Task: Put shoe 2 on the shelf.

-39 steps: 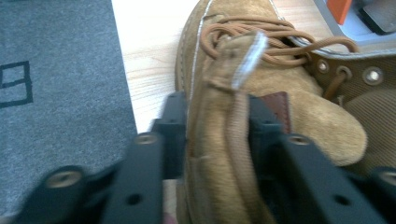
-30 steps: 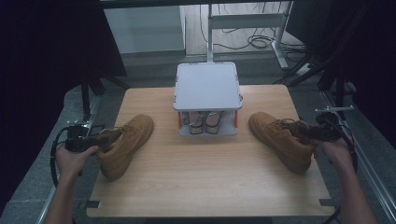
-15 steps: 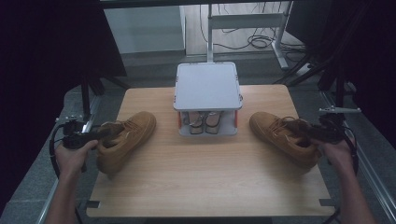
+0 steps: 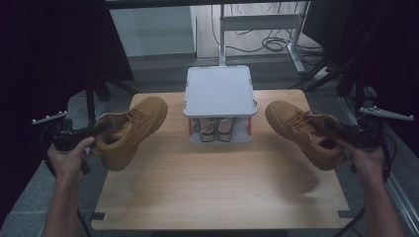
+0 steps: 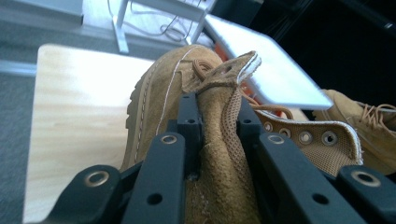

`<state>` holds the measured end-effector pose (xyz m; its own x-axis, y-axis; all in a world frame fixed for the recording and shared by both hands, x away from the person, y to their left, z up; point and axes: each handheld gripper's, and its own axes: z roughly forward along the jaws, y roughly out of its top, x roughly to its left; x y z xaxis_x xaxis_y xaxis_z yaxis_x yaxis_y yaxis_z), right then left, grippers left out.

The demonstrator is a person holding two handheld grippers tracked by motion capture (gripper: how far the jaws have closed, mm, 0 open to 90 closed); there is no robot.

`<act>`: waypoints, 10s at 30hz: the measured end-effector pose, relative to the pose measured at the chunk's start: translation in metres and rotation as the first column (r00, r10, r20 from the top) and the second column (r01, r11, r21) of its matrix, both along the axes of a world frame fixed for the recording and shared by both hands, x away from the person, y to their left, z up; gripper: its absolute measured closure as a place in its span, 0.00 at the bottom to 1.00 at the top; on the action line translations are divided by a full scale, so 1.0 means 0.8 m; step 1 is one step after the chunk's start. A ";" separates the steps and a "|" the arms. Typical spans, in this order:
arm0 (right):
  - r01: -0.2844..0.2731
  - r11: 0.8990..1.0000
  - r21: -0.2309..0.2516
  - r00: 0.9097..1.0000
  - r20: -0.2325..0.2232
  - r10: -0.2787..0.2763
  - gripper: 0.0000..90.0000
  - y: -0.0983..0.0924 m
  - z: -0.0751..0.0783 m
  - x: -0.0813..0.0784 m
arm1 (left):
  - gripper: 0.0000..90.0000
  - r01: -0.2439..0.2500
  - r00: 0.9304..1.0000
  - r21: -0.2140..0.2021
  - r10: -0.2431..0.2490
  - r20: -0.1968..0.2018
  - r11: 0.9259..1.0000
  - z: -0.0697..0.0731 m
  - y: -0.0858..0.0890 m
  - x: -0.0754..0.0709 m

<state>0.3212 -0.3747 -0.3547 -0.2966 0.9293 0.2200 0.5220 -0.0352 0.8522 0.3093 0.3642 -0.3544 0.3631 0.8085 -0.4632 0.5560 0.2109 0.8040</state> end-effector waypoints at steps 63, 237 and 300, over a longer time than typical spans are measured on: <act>0.056 0.970 0.237 0.989 0.123 -0.087 0.89 0.156 0.097 0.063 | 0.86 0.031 0.989 -0.042 -0.025 0.143 0.999 0.095 -0.180 0.094; -0.015 0.994 0.112 0.997 0.078 0.006 0.99 0.167 -0.012 0.136 | 0.99 0.087 0.996 0.008 -0.086 -0.022 0.996 -0.014 -0.191 0.154; -0.066 0.989 0.132 0.995 0.081 0.056 1.00 0.245 -0.027 0.172 | 1.00 0.153 0.988 0.029 -0.152 -0.037 0.988 -0.012 -0.257 0.178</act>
<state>0.4585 -0.1790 -0.3764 -0.3730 0.8723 0.3161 0.4596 -0.1223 0.8797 0.4517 0.1587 -0.3641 0.4677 0.7591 -0.4529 0.6073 0.0963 0.7886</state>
